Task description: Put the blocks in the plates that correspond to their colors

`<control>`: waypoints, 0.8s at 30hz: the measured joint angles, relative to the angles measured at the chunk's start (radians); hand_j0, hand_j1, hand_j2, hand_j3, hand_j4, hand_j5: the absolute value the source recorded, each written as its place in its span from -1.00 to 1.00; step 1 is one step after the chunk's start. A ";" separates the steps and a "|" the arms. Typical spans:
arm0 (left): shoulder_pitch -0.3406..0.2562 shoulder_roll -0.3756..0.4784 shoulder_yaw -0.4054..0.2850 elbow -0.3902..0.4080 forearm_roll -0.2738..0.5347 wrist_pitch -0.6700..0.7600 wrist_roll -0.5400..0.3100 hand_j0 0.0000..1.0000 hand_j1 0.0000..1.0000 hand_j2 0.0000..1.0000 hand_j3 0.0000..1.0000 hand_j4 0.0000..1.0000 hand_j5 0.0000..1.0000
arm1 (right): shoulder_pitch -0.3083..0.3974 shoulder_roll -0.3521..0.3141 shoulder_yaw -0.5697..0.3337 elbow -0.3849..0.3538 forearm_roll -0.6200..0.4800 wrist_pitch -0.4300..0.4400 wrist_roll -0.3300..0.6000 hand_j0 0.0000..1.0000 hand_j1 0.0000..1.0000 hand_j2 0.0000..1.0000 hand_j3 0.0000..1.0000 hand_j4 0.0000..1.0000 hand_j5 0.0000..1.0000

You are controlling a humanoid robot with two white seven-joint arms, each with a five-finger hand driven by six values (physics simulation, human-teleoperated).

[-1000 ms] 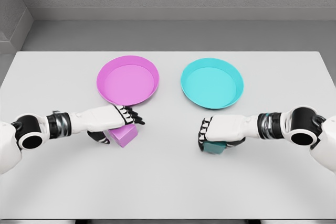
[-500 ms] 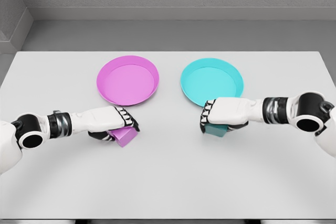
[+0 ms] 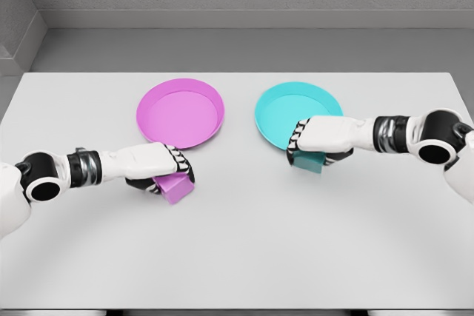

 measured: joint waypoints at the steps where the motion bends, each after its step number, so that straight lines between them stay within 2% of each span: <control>1: 0.000 0.000 0.000 0.000 0.000 0.000 0.000 0.26 0.26 0.26 0.26 0.26 0.26 | -0.006 0.008 0.000 0.013 0.000 0.000 0.000 0.13 0.13 0.13 0.13 0.13 0.13; 16: -0.038 0.029 0.000 -0.019 0.028 0.000 0.000 0.24 0.24 0.24 0.24 0.24 0.24 | -0.094 0.116 0.004 0.209 0.007 0.000 0.000 0.13 0.13 0.13 0.13 0.13 0.13; 24: -0.080 0.050 0.002 -0.012 0.043 0.000 0.000 0.25 0.25 0.25 0.25 0.25 0.25 | -0.147 0.167 0.004 0.300 0.010 0.000 0.000 0.13 0.13 0.13 0.13 0.13 0.13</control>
